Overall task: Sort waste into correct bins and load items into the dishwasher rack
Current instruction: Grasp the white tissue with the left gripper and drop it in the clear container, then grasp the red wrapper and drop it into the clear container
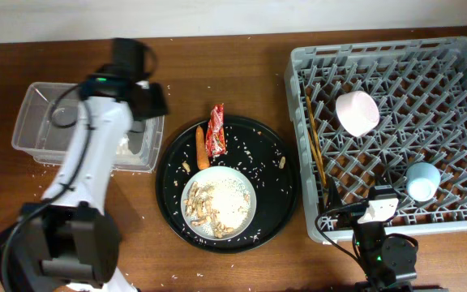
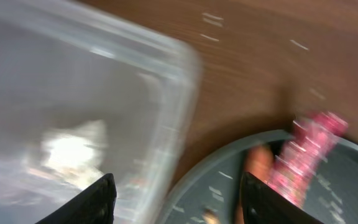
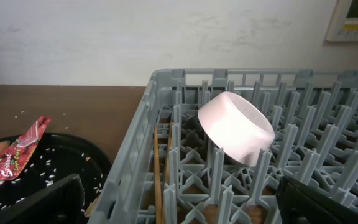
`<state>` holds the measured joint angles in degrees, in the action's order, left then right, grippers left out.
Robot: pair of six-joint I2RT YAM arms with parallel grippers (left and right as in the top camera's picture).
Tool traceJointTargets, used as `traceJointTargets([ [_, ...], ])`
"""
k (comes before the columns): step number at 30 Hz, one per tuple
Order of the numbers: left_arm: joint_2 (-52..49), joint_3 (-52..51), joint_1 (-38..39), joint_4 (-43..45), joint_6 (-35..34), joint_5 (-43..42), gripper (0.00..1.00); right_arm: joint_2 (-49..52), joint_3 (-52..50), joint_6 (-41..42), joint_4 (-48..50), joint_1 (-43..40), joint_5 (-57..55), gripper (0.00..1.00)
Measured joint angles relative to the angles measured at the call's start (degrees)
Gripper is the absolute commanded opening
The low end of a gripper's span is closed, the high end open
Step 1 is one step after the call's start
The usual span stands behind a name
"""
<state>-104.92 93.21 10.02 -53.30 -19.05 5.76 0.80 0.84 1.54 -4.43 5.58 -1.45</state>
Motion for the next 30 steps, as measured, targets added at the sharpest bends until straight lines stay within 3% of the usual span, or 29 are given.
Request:
traceJointTargets([
  [5, -4.0, 0.0, 13.7, 3.4, 0.5, 4.5, 0.63, 0.0, 0.0, 0.0, 0.0, 0.0, 0.0, 0.98],
  [10, -14.6, 0.0, 18.1, 10.1, 2.2, 7.2, 0.63, 0.0, 0.0, 0.0, 0.0, 0.0, 0.0, 0.98],
  [13, -19.3, -0.3, 18.0, 12.1, 2.6, 8.2, 0.58, 0.0, 0.0, 0.0, 0.0, 0.0, 0.0, 0.98],
  [15, -20.4, -0.3, 17.9, 12.7, 2.8, 8.3, 0.46, 0.0, 0.0, 0.0, 0.0, 0.0, 0.0, 0.98],
  [19, -21.1, -0.3, 17.9, 12.8, 3.1, 8.4, 0.01, 0.0, 0.0, 0.0, 0.0, 0.0, 0.0, 0.98],
  [25, -21.1, 3.5, 17.9, 6.5, 3.3, 8.7, 0.0, 0.0, 0.0, 0.0, 0.0, 0.0, 0.0, 0.98],
  [30, -16.5, 10.3, 16.0, -3.7, 2.8, 11.3, 0.0, 0.0, 0.0, 0.0, 0.0, 0.0, 0.0, 0.98],
])
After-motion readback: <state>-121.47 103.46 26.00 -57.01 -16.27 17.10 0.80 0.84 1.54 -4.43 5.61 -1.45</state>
